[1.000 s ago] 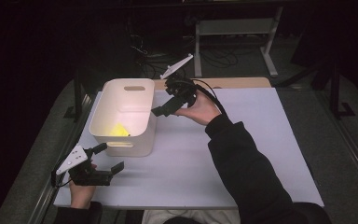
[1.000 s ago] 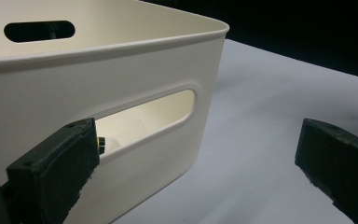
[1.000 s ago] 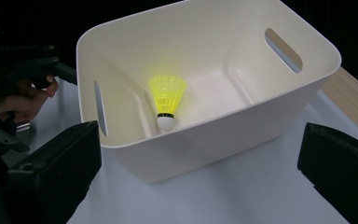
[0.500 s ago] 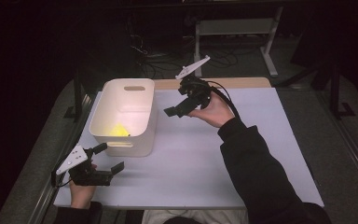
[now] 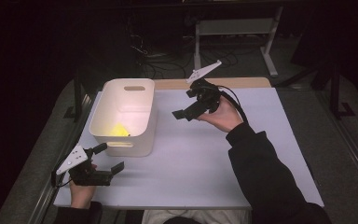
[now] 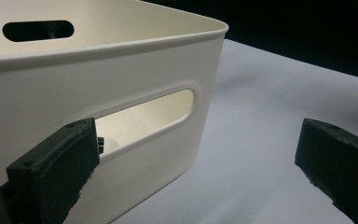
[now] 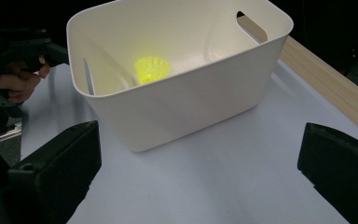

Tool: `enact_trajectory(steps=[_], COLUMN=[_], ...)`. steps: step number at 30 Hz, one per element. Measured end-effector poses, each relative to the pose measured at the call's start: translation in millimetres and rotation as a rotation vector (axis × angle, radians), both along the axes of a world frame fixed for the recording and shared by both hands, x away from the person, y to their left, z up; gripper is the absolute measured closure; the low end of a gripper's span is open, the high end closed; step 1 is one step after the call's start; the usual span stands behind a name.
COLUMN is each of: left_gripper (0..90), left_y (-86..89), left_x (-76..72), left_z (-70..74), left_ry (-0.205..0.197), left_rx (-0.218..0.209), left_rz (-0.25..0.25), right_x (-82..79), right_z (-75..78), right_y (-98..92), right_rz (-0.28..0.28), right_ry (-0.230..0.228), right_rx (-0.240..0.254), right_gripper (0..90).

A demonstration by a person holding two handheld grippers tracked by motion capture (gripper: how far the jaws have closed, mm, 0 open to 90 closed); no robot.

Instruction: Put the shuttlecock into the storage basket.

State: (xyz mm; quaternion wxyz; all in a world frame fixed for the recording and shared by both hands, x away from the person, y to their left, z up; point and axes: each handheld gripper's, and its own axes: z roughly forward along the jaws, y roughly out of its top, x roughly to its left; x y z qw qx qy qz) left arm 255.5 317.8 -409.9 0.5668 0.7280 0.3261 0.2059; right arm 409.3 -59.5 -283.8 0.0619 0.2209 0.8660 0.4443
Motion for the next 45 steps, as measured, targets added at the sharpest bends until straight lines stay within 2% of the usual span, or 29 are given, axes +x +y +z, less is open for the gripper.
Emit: enact_trajectory(steps=[6,9,18,31,36,45], left_gripper=[0.0,0.0,0.0,0.0,0.0,0.0], left_y=[0.1,0.0,-0.1,-0.2,-0.4,-0.4], left_x=[-0.2,-0.1,-0.2,-0.5,-0.6,-0.7], left_z=[0.0,0.0,-0.2,-0.4,-0.5,-0.6], left_ry=[0.000,-0.001,0.002,0.003,0.004,0.004], left_rx=[-0.001,-0.002,-0.001,0.001,0.000,0.001], left_rz=[0.000,-0.002,-0.001,-0.001,-0.001,0.000], right_x=[-6.2,-9.6,-17.8,-25.7,-29.7,-35.9], right_z=[-2.1,-1.9,-9.0,-27.4,-33.9,-45.5], right_y=[-4.2,-8.3,-21.4,-39.8,-49.1,-68.5], right_rz=[0.005,0.012,0.006,0.007,0.000,-0.025], right_ry=[-0.010,-0.015,-0.020,-0.026,-0.035,-0.025], right_rx=[0.003,0.025,0.028,0.042,0.056,0.081], right_gripper=[0.0,0.0,0.0,0.0,0.0,0.0])
